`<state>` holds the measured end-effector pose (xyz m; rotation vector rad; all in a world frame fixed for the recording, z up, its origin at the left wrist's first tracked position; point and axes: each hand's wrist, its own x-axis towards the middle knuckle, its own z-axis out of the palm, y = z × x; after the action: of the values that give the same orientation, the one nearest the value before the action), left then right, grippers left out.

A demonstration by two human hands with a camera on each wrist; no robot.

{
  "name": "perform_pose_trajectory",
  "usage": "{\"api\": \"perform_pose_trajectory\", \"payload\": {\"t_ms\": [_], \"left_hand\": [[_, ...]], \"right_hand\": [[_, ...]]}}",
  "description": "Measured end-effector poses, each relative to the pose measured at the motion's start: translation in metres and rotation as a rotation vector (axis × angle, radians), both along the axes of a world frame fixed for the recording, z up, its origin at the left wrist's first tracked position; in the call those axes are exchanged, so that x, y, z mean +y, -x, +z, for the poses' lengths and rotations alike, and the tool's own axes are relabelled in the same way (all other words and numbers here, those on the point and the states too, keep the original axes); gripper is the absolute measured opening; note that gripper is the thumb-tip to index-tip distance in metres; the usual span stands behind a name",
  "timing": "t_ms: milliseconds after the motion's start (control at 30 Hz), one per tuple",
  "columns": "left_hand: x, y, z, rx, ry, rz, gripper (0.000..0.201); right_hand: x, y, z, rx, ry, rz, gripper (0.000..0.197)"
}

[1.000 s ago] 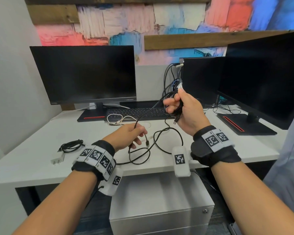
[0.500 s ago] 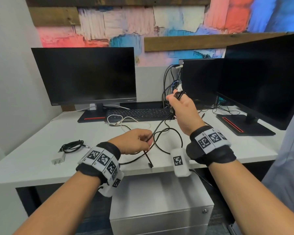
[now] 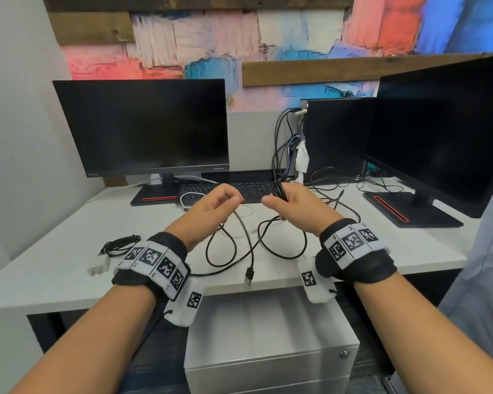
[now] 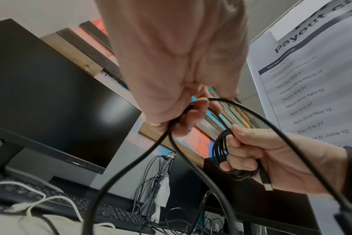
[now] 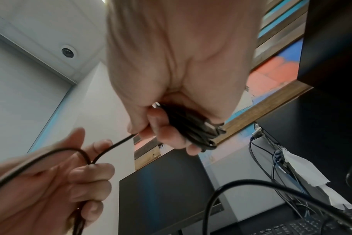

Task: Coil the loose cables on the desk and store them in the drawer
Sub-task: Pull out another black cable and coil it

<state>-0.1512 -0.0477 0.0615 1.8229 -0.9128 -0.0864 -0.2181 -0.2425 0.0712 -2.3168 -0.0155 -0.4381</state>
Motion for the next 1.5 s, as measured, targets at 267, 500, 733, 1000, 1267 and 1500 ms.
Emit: {"api": "perform_pose_trajectory", "payload": {"t_ms": [267, 500, 733, 1000, 1267, 1500], "left_hand": [[-0.003, -0.006, -0.002, 0.185, 0.136, -0.03, 0.013], [-0.008, -0.01, -0.007, 0.247, 0.37, 0.097, 0.022], [-0.004, -0.019, -0.005, 0.261, 0.4, 0.287, 0.012], [-0.006, -0.02, -0.019, 0.337, 0.082, 0.305, 0.015], [-0.01, -0.008, -0.016, 0.465, 0.132, 0.192, 0.03], [-0.007, 0.0, -0.014, 0.395, 0.073, 0.108, 0.025]], "right_hand": [[-0.004, 0.0, -0.002, -0.04, -0.035, -0.008, 0.024], [-0.002, 0.004, -0.004, 0.051, -0.023, 0.059, 0.025], [-0.002, 0.009, -0.005, 0.114, -0.048, 0.176, 0.027], [-0.004, 0.011, 0.0, 0.011, -0.39, 0.311, 0.019], [-0.004, 0.009, 0.005, -0.078, -0.385, 0.179, 0.02], [-0.007, -0.002, 0.001, -0.052, -0.308, 0.008, 0.028]]}}
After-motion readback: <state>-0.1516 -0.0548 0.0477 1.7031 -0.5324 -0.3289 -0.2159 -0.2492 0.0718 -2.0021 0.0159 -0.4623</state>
